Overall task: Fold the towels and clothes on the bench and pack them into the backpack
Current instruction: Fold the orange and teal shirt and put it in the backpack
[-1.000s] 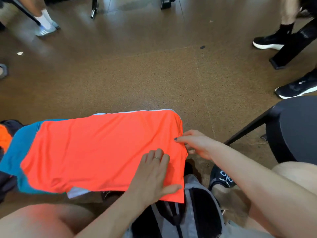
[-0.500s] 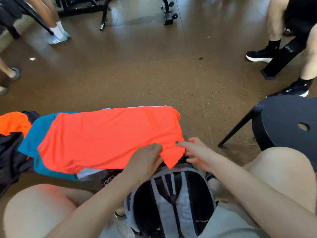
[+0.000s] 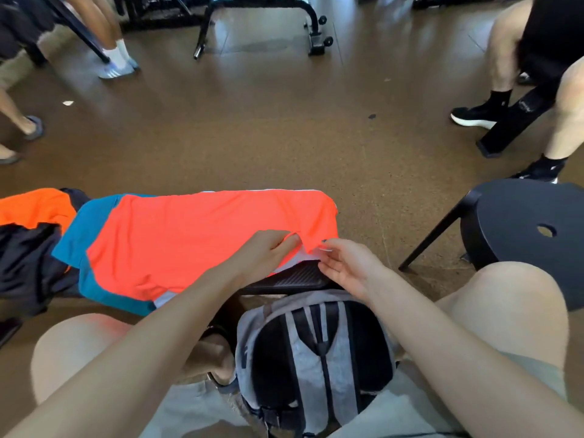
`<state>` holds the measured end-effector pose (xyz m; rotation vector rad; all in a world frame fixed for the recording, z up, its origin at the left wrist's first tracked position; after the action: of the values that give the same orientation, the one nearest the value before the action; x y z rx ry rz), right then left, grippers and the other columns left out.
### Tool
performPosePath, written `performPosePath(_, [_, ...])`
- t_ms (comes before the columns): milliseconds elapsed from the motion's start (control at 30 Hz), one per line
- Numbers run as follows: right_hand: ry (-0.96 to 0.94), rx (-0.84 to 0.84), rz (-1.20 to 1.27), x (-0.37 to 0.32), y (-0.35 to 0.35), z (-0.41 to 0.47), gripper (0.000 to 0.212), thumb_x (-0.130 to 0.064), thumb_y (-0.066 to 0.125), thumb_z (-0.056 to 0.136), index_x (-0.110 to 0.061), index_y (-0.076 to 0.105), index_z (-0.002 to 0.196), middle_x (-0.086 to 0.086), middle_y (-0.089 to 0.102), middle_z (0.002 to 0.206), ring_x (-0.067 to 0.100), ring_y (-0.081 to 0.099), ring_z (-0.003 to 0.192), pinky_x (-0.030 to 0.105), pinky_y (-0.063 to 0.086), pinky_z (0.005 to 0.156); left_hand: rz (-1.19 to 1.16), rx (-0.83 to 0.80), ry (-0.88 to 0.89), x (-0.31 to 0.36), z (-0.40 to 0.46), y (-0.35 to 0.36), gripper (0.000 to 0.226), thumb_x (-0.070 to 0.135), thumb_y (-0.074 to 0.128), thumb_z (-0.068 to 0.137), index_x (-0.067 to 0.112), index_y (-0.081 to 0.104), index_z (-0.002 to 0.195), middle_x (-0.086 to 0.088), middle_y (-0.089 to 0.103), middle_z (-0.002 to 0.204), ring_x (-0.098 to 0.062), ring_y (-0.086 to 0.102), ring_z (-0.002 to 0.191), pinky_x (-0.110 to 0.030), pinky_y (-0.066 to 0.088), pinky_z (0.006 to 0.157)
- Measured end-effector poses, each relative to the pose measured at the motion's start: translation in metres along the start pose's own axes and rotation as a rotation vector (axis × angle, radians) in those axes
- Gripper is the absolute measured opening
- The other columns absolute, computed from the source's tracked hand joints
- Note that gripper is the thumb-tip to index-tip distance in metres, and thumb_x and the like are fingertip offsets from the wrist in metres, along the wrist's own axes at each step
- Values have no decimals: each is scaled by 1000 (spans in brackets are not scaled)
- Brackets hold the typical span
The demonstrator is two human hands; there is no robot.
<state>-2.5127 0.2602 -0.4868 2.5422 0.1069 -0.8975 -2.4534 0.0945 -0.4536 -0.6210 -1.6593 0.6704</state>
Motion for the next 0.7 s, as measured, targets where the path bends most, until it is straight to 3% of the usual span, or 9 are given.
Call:
performPosePath(100, [32, -57, -14, -4, 7, -5, 7, -11, 55, 95, -13, 57, 88, 0, 53, 65, 9, 47, 49, 22, 47, 55, -85, 42, 16, 6, -4, -11, 44, 36, 40, 109, 12, 44, 72, 9, 34, 72, -5, 28, 64, -32, 30, 62])
performPosePath(200, [-23, -98, -110, -15, 7, -10, 10, -16, 55, 97, -16, 54, 87, -1, 46, 59, 9, 41, 47, 22, 41, 49, -93, 29, 77, 9, -8, -17, 43, 39, 41, 108, 10, 44, 76, 9, 35, 72, -7, 30, 67, -32, 31, 64])
performPosePath(300, [-42, -107, -176, -30, 0, -13, 15, -23, 53, 100, -19, 49, 85, -4, 37, 56, 8, 32, 45, 20, 32, 44, 43, -13, 128, 3, -17, -18, 36, 45, 53, 102, 14, 47, 83, 8, 46, 71, -11, 39, 65, -31, 36, 64])
performPosePath(400, [-24, -147, -201, -38, -12, -16, 13, -26, 61, 97, -18, 53, 90, -2, 41, 61, 10, 35, 51, 22, 35, 50, 299, -62, 136, -19, -32, -10, 44, 61, 61, 88, 21, 46, 96, 7, 53, 90, -18, 49, 79, -37, 42, 70])
performPosePath(467, [-36, -172, -375, -37, -20, -21, 13, -22, 71, 90, -14, 63, 95, -1, 47, 66, 11, 42, 56, 25, 39, 56, 529, -74, 122, -39, -42, -1, 59, 70, 60, 77, 19, 45, 102, 2, 51, 98, -23, 50, 83, -41, 42, 70])
performPosePath(567, [-92, -222, -759, -29, -30, -26, 20, -12, 80, 78, -10, 61, 86, 2, 49, 65, 15, 44, 58, 27, 37, 57, 802, -66, 48, -65, -56, 10, 60, 53, 74, 68, 13, 46, 102, -6, 53, 97, -31, 57, 83, -42, 46, 65])
performPosePath(633, [-195, -123, -987, -23, -37, -24, 27, -15, 82, 70, -11, 59, 81, 5, 51, 68, 16, 46, 58, 30, 34, 56, 899, -63, 2, -76, -64, 14, 60, 45, 85, 59, 13, 49, 95, -6, 54, 87, -31, 59, 72, -39, 44, 55])
performPosePath(700, [-335, 5, -1148, -18, -37, -24, 29, -21, 80, 75, -14, 52, 73, 1, 46, 63, 15, 41, 56, 30, 29, 57, 954, -46, -29, -83, -69, 17, 58, 43, 87, 55, 14, 53, 92, -5, 55, 83, -29, 60, 69, -38, 43, 53])
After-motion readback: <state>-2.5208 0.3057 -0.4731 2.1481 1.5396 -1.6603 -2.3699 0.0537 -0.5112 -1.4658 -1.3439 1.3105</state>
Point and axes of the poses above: each hand's wrist, its own z-axis towards the middle knuckle, its own y-axis out of the palm, x = y × z, the point moved 4 cm from there along z, towards the middle knuckle
